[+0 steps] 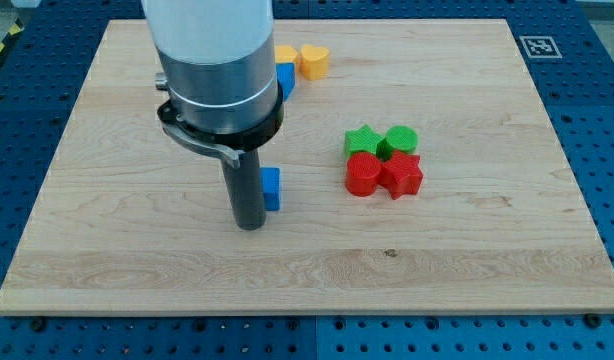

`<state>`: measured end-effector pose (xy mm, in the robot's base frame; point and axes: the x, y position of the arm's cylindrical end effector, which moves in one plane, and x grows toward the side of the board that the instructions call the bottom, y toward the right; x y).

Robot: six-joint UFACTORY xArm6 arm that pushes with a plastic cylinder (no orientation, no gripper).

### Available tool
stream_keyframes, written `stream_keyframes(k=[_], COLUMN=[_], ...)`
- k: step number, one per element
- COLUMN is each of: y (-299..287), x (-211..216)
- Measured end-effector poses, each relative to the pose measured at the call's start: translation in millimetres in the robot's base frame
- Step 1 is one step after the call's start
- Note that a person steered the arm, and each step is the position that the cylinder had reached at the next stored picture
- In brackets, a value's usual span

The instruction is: Move the blue cube closer to the green star

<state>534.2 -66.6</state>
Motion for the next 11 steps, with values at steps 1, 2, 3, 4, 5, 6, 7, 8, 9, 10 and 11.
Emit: stream_keyframes(k=[1,2,3,4,5,6,7,8,9,10,11], y=[2.0,2.1,16.3,17.2,17.2,20.9,22.0,33.1,33.6,33.6,33.6], x=[-23.9,-39.7,-35.9,-26.5,-56.5,-72.7,-97.1,-103.2,-87.6,-87.5,-87.5])
